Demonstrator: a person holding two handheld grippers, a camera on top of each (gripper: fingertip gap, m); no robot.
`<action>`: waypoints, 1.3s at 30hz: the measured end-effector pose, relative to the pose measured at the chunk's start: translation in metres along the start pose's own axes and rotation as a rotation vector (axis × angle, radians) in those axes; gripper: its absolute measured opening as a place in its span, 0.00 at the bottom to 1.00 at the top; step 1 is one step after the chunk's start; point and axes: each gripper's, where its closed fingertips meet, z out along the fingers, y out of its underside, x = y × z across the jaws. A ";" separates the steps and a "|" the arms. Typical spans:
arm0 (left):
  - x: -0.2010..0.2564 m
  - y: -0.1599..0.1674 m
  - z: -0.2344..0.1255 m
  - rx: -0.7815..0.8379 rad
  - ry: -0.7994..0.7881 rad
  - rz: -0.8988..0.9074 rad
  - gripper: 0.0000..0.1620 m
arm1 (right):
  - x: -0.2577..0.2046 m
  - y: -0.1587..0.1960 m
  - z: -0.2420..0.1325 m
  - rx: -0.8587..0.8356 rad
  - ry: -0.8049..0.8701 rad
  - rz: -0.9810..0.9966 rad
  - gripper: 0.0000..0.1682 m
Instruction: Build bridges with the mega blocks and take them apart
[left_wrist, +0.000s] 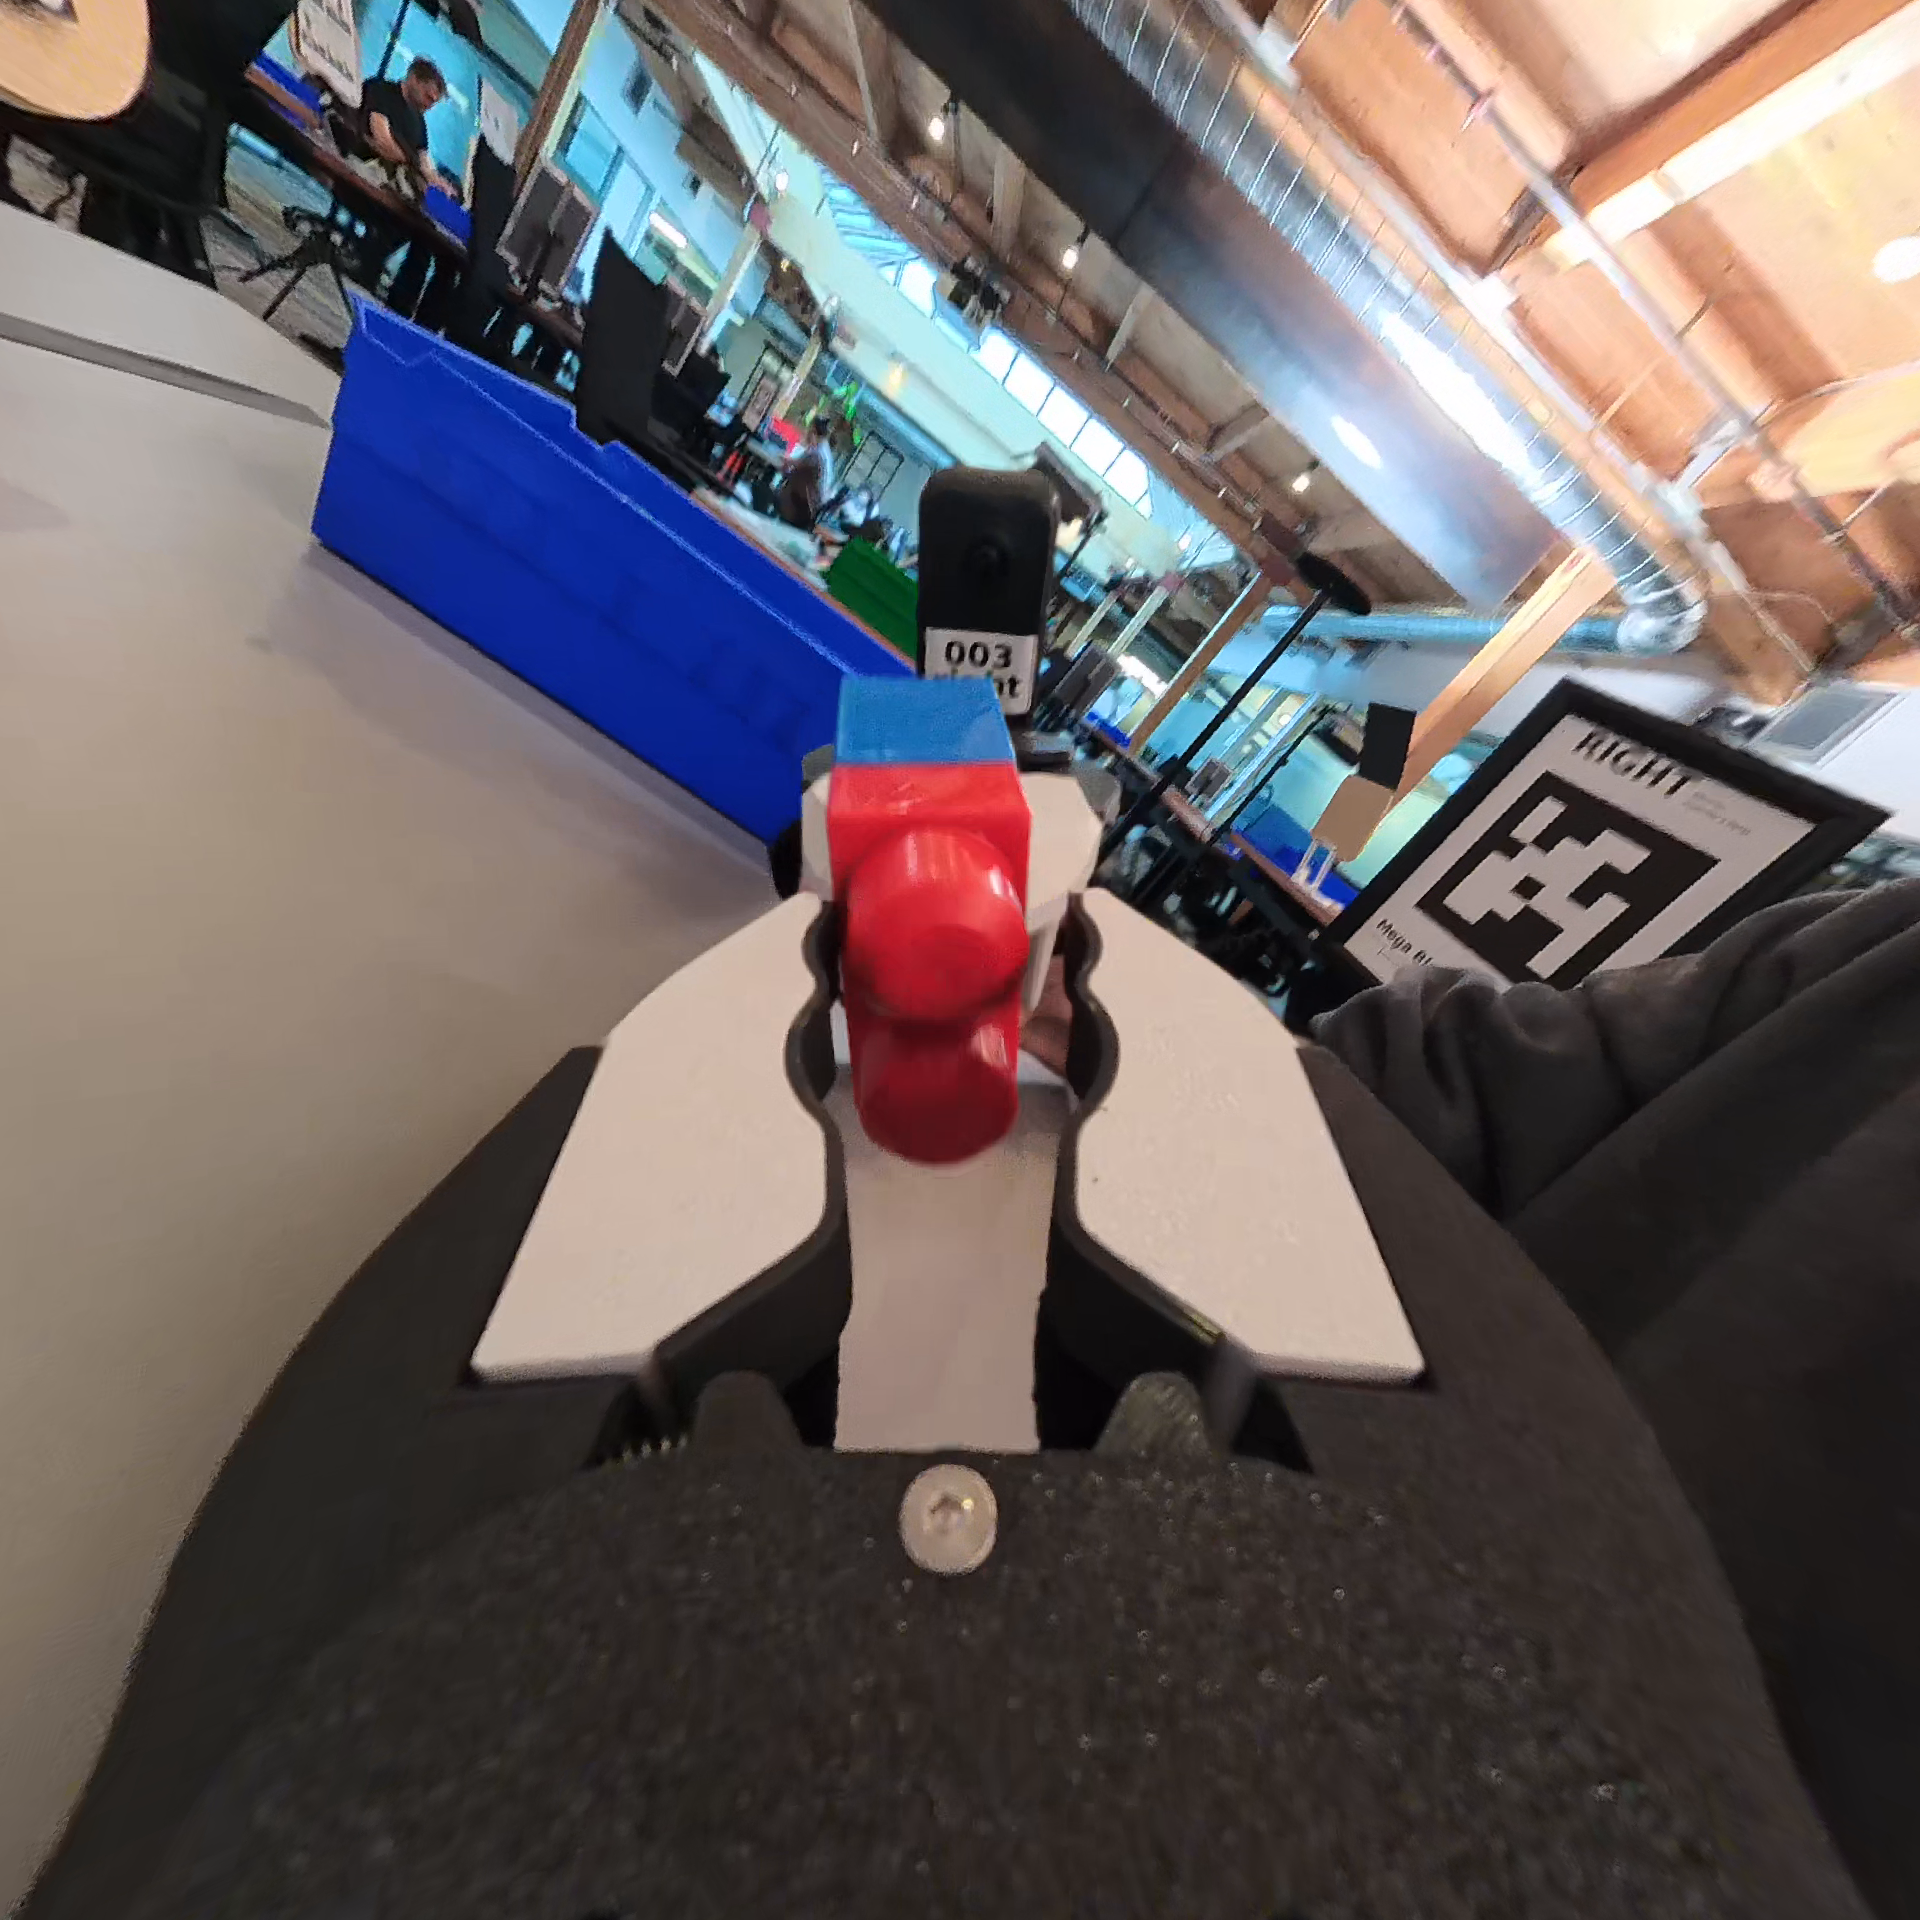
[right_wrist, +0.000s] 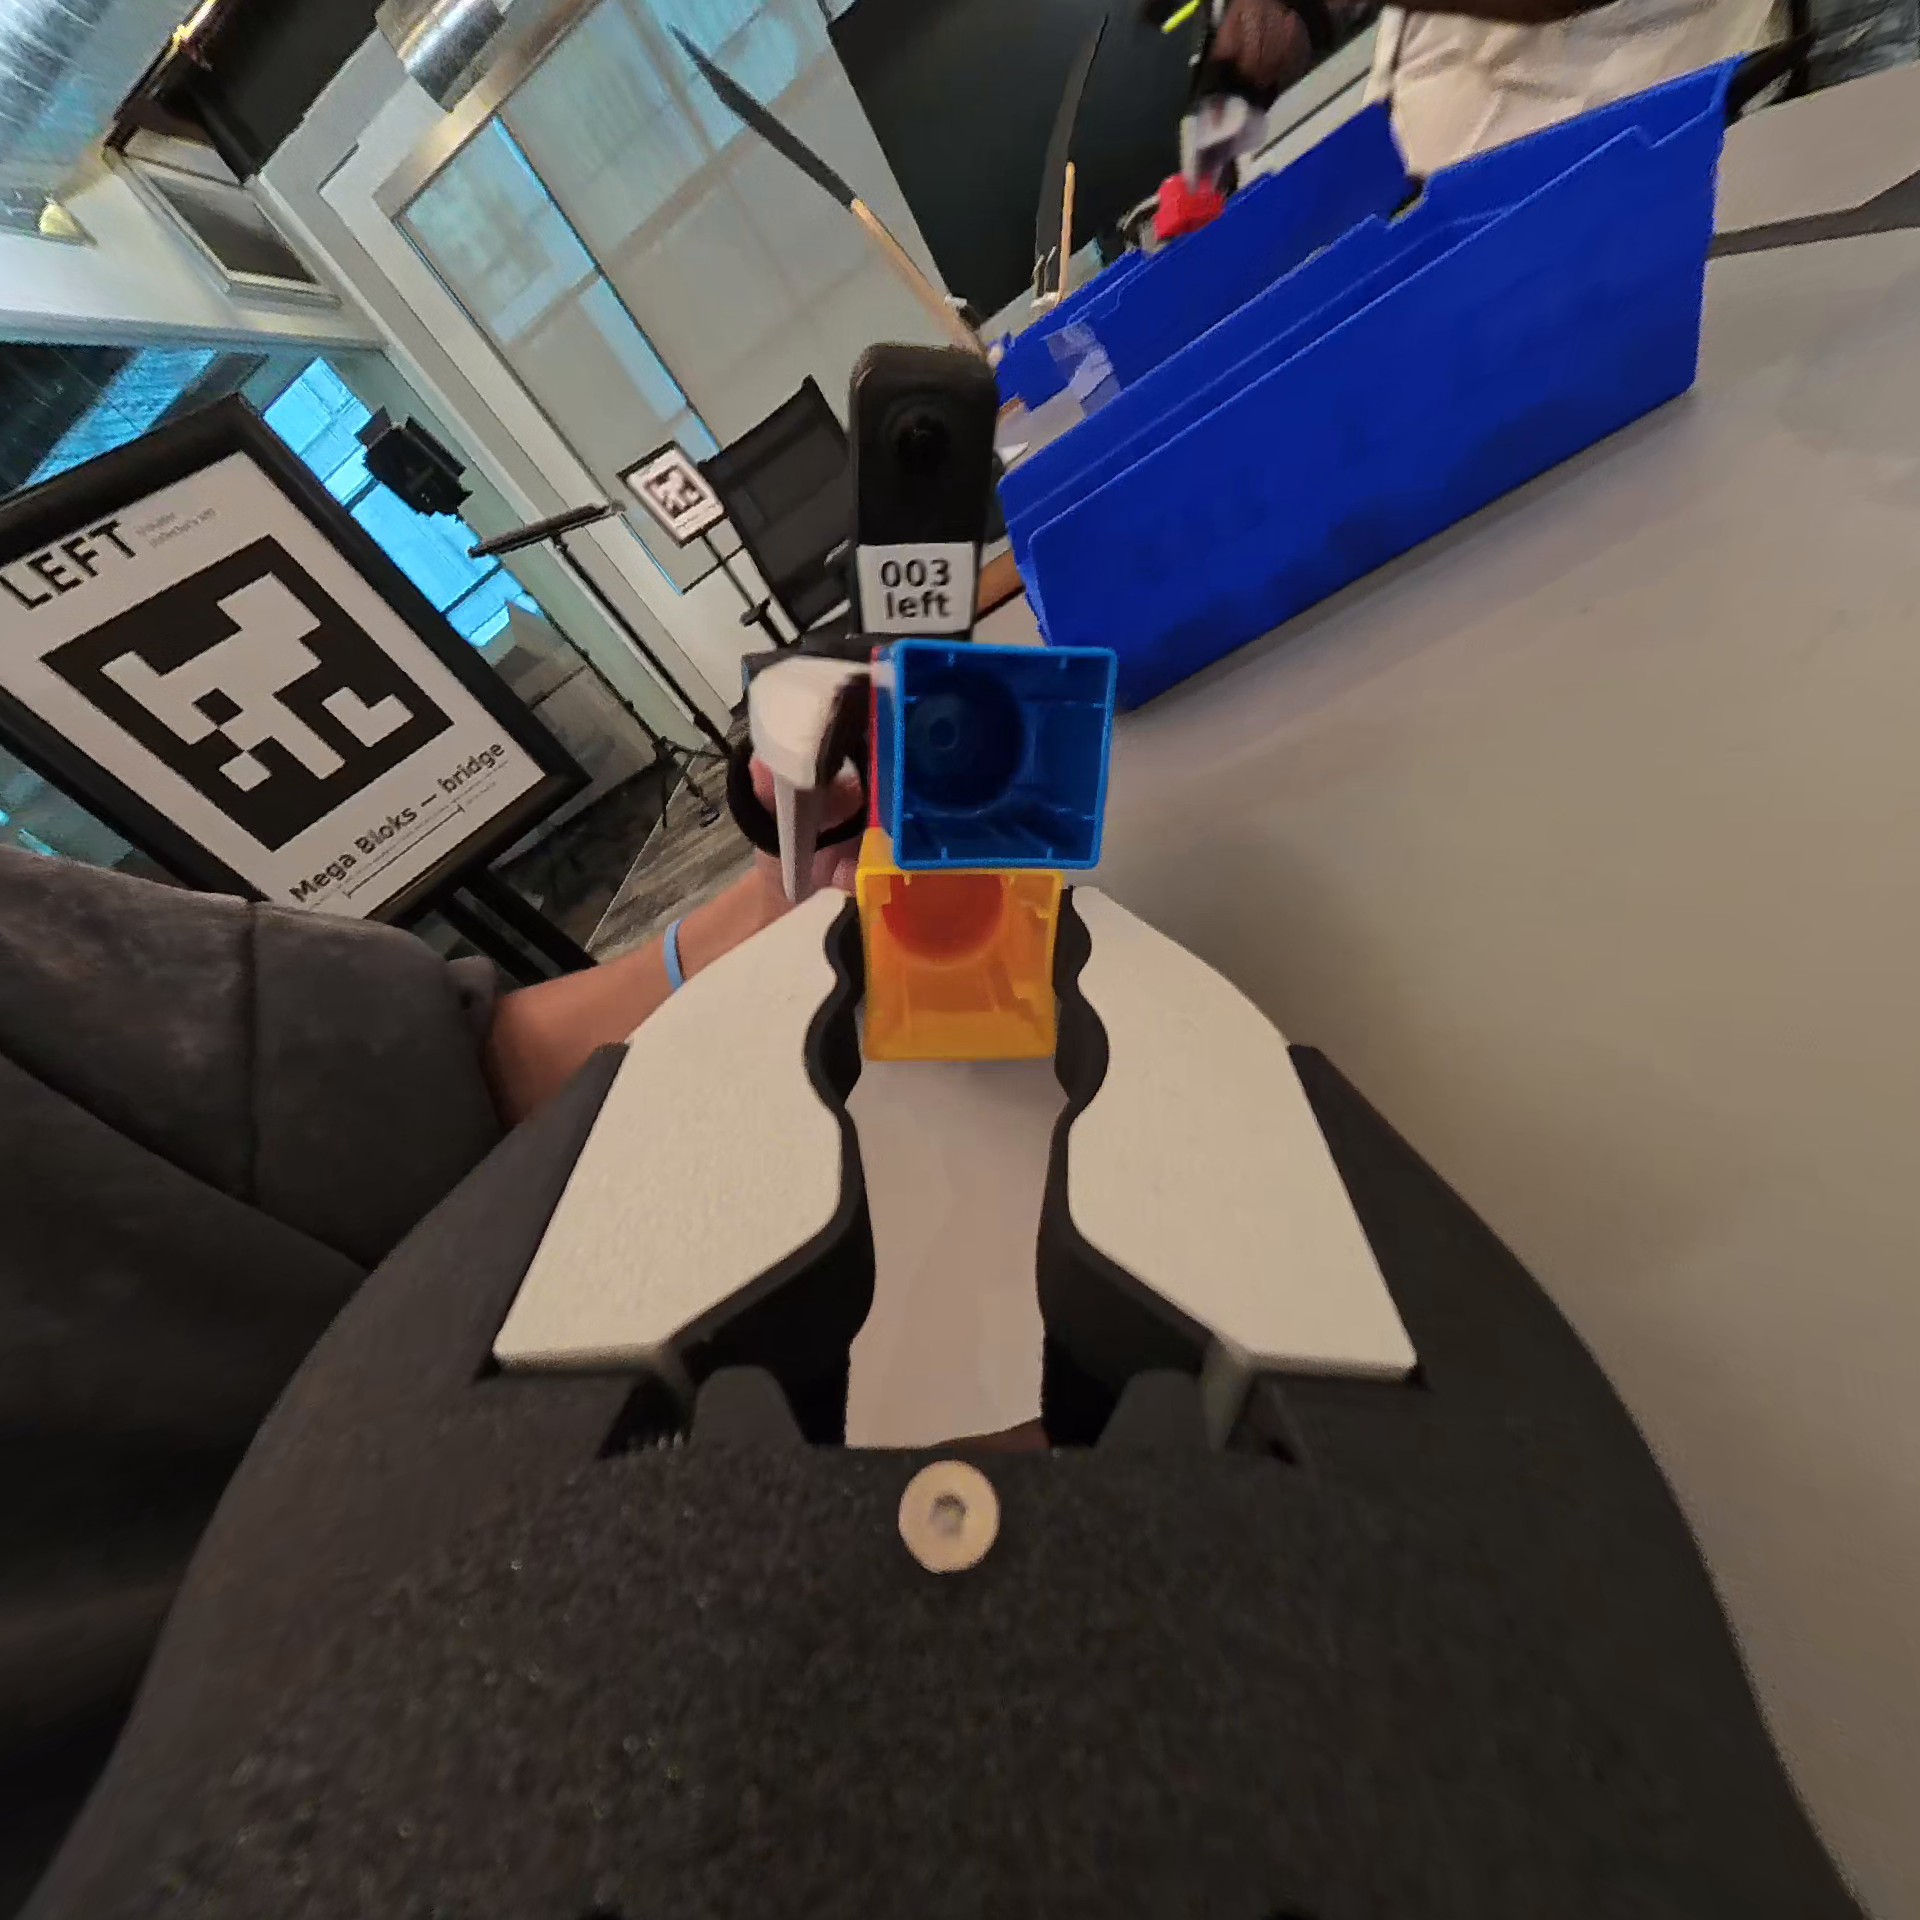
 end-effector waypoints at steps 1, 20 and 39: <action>-0.001 0.003 -0.001 -0.017 -0.017 0.011 0.26 | 0.002 -0.002 -0.002 0.019 0.013 0.004 0.21; 0.006 0.006 -0.005 -0.009 0.021 -0.009 0.21 | -0.001 -0.030 -0.017 0.085 -0.010 0.025 0.35; 0.003 0.007 -0.004 -0.022 -0.001 0.013 0.21 | -0.002 -0.032 -0.007 0.117 0.033 0.026 0.28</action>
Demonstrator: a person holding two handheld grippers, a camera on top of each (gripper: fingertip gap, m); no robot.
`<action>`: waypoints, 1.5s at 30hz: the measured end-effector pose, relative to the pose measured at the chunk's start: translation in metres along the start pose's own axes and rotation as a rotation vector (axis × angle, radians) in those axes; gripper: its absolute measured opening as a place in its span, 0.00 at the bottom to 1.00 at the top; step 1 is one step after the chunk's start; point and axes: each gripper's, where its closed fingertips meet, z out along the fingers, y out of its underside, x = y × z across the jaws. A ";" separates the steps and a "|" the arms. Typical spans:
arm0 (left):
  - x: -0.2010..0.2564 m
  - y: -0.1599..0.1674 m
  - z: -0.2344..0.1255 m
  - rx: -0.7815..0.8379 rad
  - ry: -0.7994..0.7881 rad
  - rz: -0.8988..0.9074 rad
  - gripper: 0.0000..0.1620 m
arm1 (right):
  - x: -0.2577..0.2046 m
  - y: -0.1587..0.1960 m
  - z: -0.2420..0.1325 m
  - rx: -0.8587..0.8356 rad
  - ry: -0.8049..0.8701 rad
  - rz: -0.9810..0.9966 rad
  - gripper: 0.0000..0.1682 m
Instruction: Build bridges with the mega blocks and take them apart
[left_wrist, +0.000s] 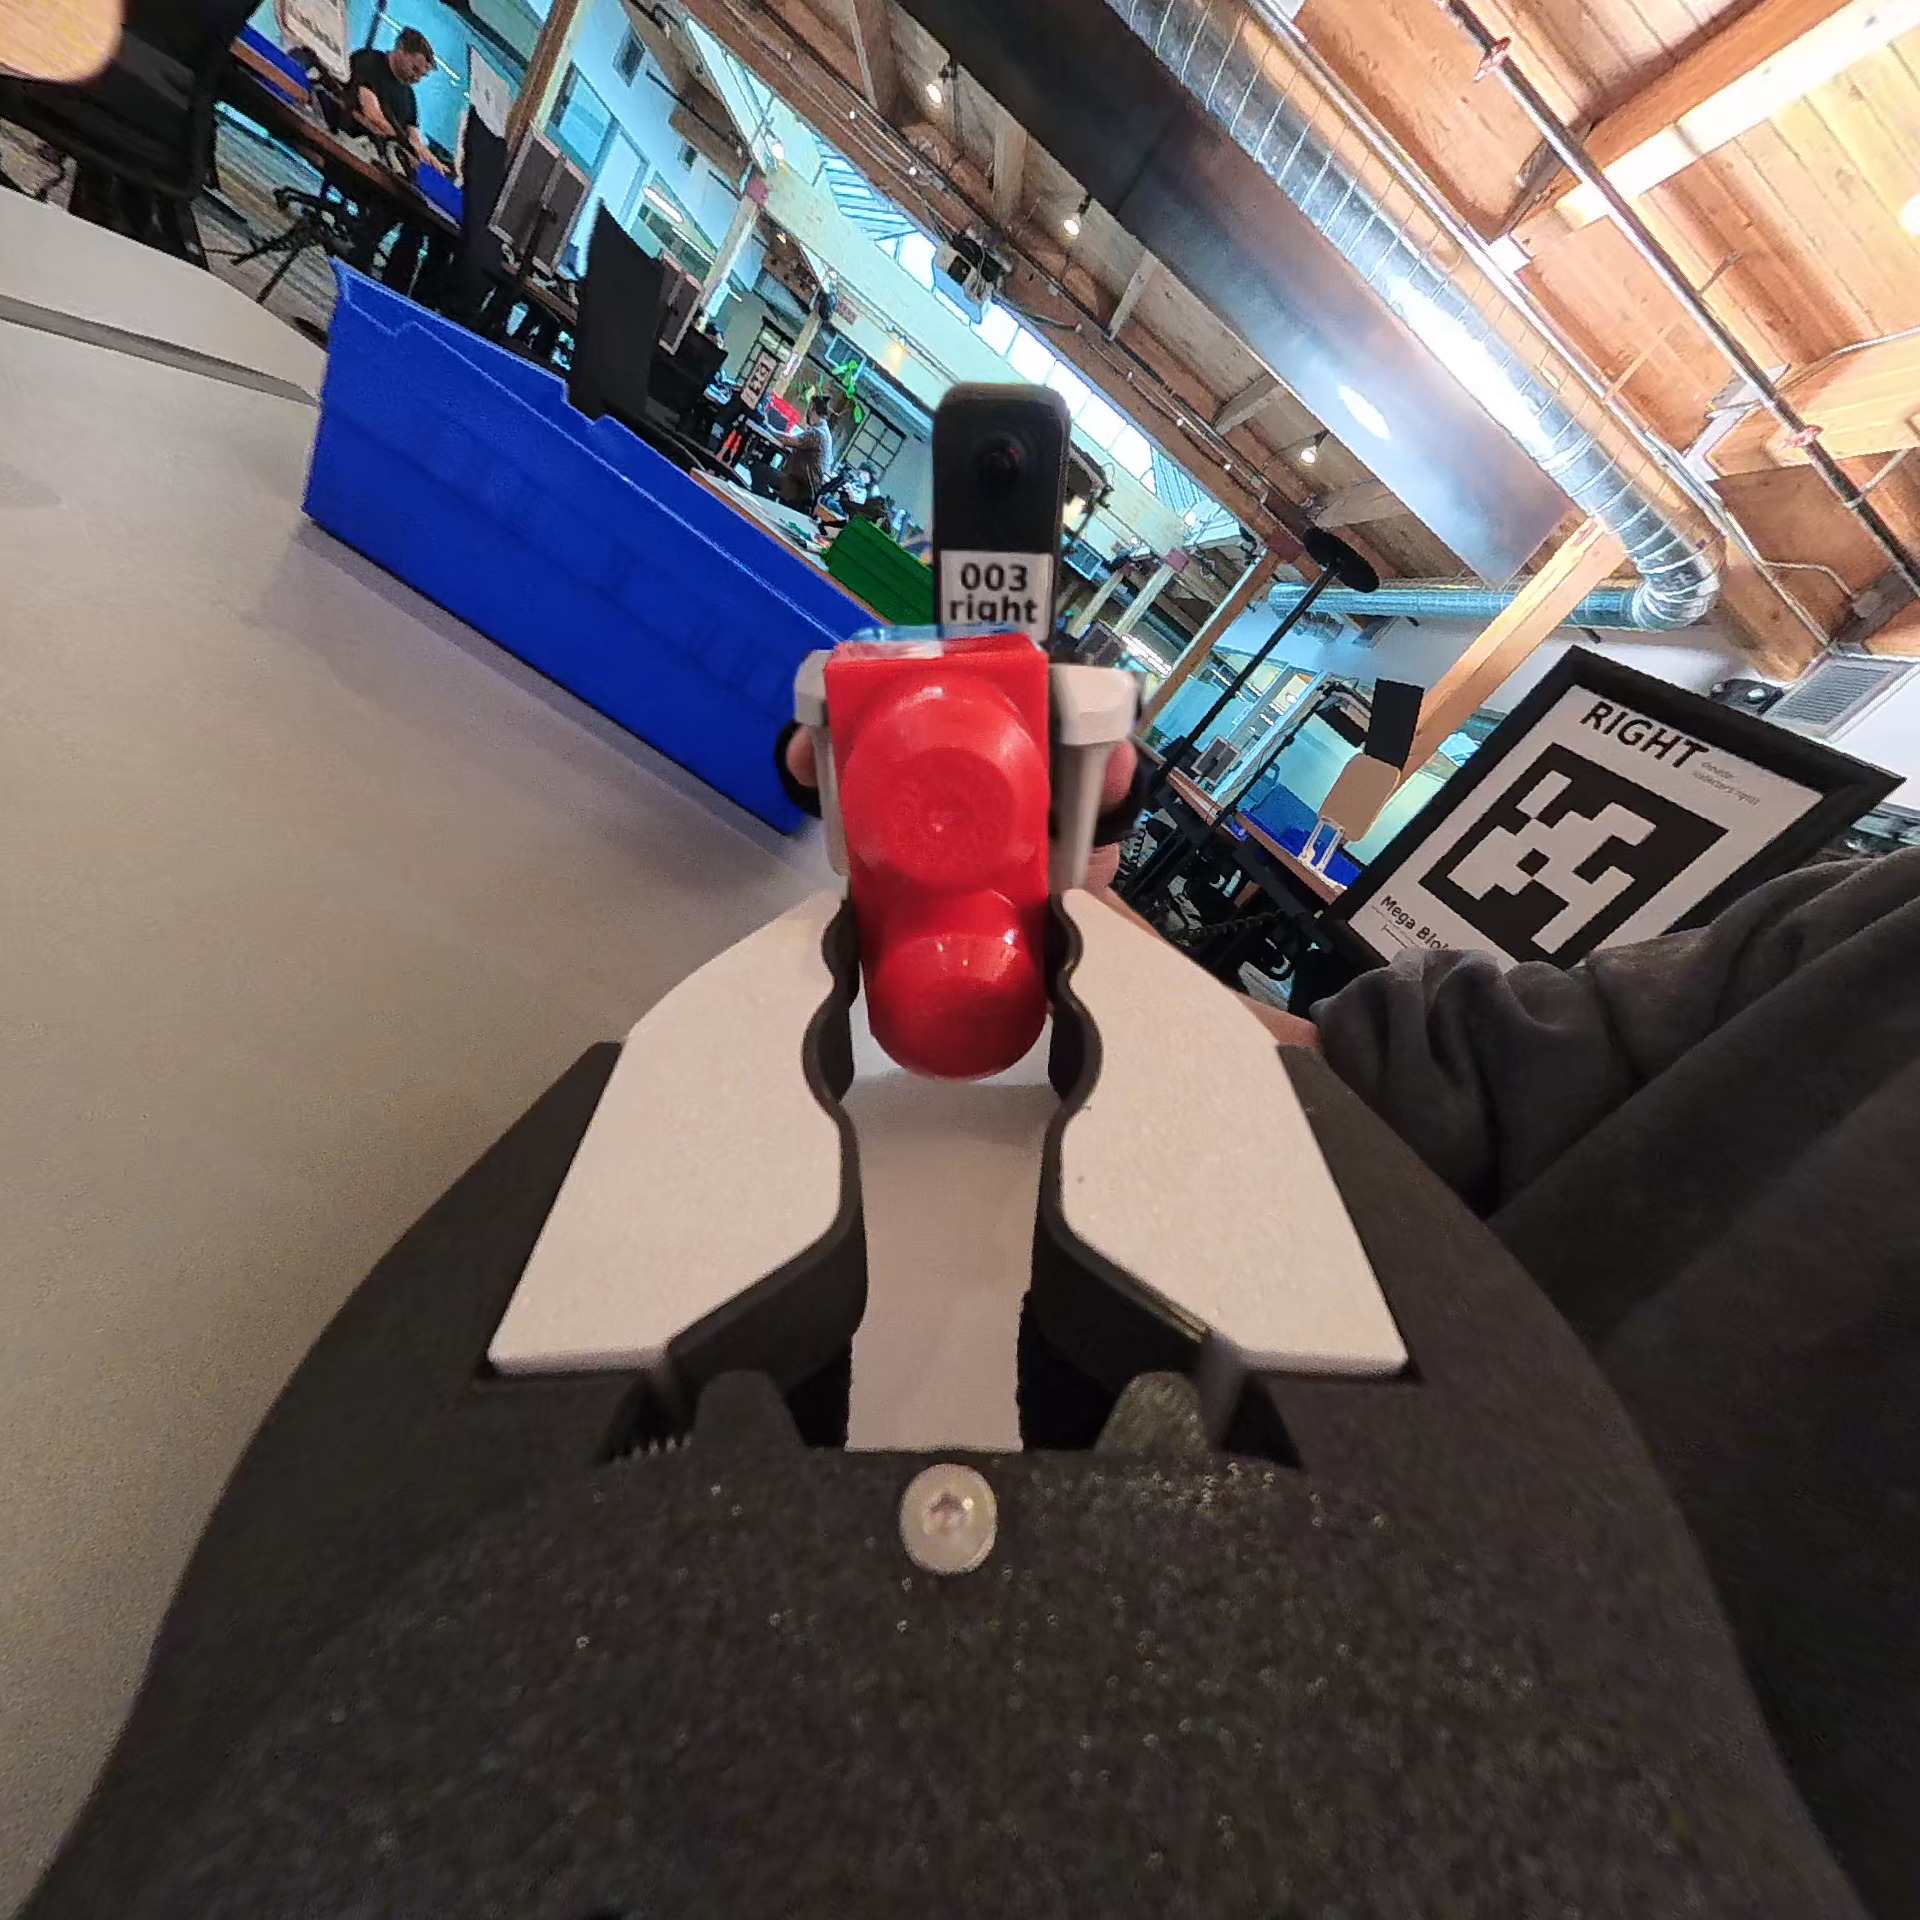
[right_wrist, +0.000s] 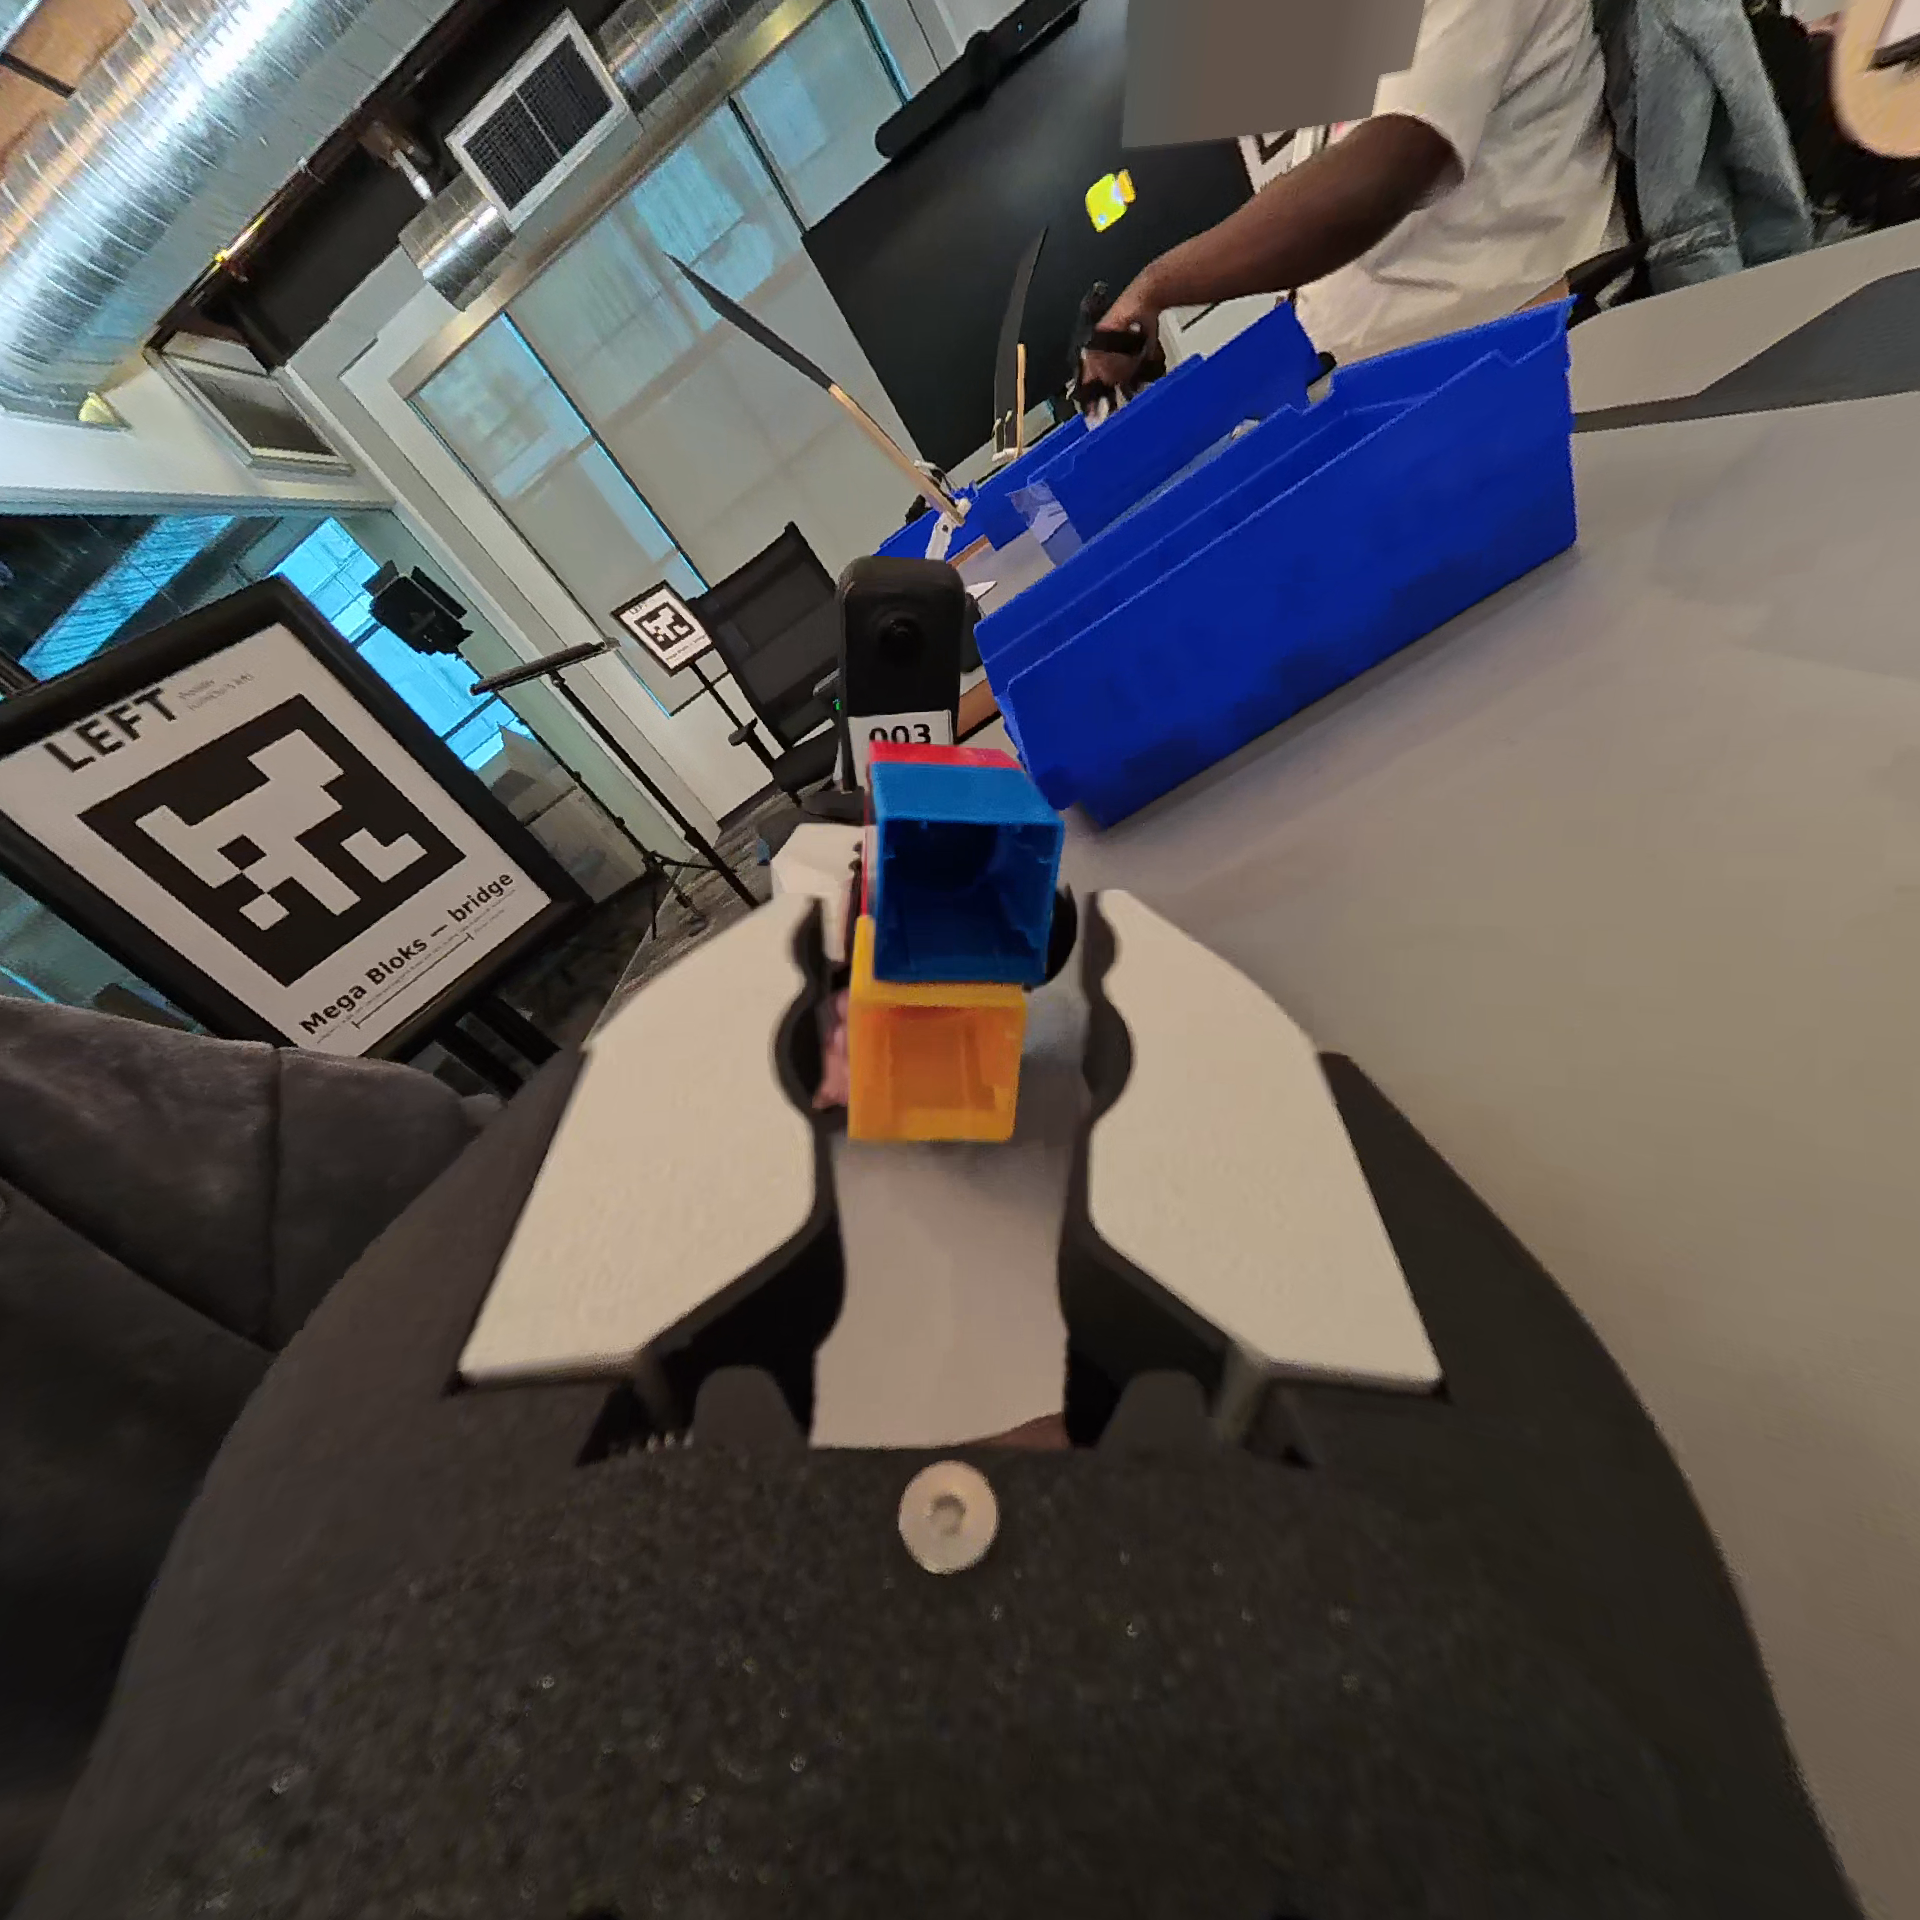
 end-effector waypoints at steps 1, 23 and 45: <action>-0.001 -0.001 -0.001 0.003 -0.006 -0.001 0.21 | -0.001 0.002 -0.004 -0.001 -0.008 0.011 0.34; -0.002 0.007 0.002 -0.034 -0.007 0.006 0.21 | -0.006 0.042 0.001 -0.131 -0.059 0.096 0.19; 0.003 0.036 0.002 -0.521 -0.036 0.138 0.21 | -0.021 0.016 -0.004 -0.698 0.133 -0.338 0.39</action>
